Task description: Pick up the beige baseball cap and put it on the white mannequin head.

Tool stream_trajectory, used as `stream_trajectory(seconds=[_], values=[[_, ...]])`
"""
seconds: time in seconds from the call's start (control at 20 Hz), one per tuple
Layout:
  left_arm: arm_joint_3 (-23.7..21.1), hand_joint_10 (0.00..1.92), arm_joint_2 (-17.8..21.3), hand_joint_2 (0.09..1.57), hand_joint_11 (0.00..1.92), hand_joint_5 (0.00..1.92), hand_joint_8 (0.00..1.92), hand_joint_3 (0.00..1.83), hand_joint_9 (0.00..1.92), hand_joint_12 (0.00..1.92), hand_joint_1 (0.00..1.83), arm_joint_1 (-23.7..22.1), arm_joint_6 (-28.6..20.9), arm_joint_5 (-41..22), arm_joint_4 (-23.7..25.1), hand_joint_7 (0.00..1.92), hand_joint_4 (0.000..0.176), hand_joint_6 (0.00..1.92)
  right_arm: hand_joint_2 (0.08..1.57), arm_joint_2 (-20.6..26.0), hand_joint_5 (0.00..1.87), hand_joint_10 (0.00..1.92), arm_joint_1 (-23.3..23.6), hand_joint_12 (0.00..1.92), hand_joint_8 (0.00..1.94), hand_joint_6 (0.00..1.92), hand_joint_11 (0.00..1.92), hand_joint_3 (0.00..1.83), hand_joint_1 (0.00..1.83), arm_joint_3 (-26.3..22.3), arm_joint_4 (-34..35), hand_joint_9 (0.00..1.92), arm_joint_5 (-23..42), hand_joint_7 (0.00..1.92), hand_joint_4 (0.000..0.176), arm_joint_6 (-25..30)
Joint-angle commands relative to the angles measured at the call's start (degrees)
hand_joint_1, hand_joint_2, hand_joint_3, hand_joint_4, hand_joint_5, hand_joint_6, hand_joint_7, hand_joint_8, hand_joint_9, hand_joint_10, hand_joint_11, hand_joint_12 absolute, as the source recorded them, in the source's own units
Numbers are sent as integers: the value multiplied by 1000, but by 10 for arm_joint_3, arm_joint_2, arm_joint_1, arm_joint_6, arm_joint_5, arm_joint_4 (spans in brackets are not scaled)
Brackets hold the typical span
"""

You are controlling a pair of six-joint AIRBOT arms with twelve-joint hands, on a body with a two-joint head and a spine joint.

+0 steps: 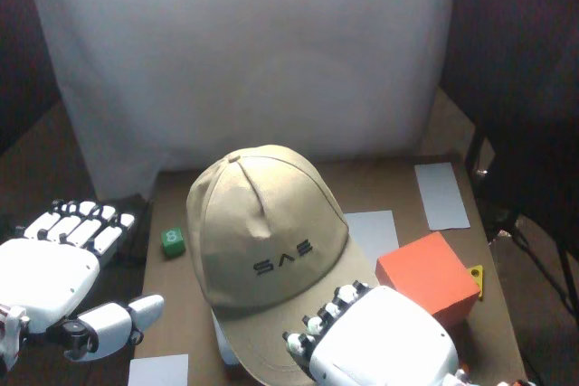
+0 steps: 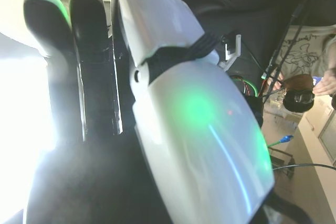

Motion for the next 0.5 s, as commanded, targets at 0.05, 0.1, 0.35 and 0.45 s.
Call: stream_trajectory(seconds=[0.05, 0.1, 0.35, 0.45], values=[[0, 0, 1, 1163, 0, 46, 0, 0, 0, 61, 0, -2, -3, -64, 15, 3, 0, 0, 1146, -2, 813, 1391, 12, 1502, 963, 1081, 836, 0, 1370, 6, -37, 909, 47, 936, 0, 4], [-1, 0, 1, 1163, 0, 45, 0, 0, 0, 42, 0, -2, -3, -66, 15, 0, 0, 0, 1150, -3, 799, 1399, 15, 1506, 970, 1093, 838, 1, 1369, 10, -37, 903, 45, 934, 0, 8], [-1, 0, 1, 1163, 1, 105, 4, 0, 55, 274, 0, -1, -12, -71, 15, 58, 0, 8, 1148, -6, 802, 1381, 26, 1512, 998, 1060, 748, 0, 1361, 28, -19, 934, 6, 933, 0, 35], [-2, 0, 1, 1168, 0, 98, 0, 1, 45, 243, 0, -1, -14, -75, 14, 34, 0, 1, 1178, -6, 733, 1437, 23, 1527, 1116, 1139, 665, 1, 1349, 26, -19, 889, -8, 864, 0, 36]])
